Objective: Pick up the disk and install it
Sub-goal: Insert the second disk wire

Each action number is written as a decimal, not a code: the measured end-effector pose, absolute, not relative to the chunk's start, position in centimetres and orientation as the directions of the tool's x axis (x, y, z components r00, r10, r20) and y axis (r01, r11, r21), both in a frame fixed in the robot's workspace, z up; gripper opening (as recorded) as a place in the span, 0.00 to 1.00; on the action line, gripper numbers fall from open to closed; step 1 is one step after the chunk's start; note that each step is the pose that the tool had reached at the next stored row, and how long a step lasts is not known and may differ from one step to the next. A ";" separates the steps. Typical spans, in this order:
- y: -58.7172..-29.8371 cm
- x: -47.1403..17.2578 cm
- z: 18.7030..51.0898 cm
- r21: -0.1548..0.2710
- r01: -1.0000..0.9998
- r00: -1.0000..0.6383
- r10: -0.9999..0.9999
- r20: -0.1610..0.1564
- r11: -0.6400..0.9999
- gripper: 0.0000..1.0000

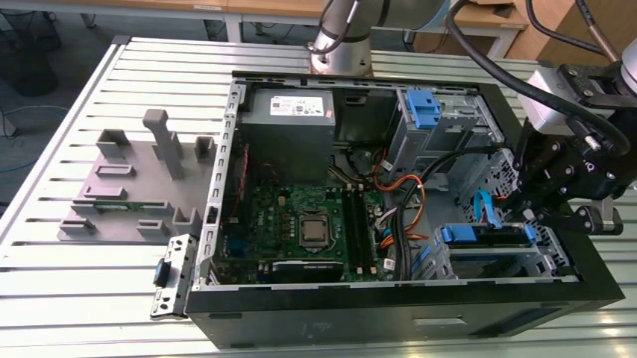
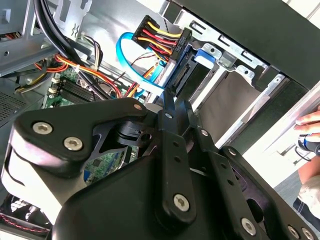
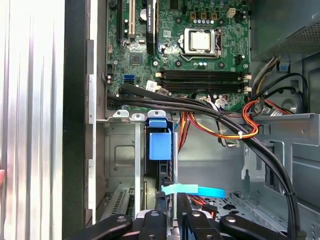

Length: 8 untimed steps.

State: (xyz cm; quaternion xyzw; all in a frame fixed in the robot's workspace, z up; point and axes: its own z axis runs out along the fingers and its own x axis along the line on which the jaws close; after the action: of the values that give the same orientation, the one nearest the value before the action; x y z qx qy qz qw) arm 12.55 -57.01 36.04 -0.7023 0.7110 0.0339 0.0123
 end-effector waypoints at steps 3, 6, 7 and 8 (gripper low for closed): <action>-57.0 12.6 36.1 0.031 -0.999 -0.013 -0.998 -0.065 0.011 0.24; -57.0 12.6 36.1 0.031 -0.999 -0.013 -0.998 -0.065 0.011 0.24; -57.0 12.6 36.2 0.031 -0.999 -0.013 -0.998 -0.065 0.011 0.24; -57.0 12.6 36.2 0.031 -0.999 -0.013 -0.998 -0.065 0.011 0.24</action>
State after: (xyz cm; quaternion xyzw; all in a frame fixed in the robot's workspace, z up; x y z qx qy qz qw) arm 12.56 -57.01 36.18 -0.7023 0.7109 0.0339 0.0123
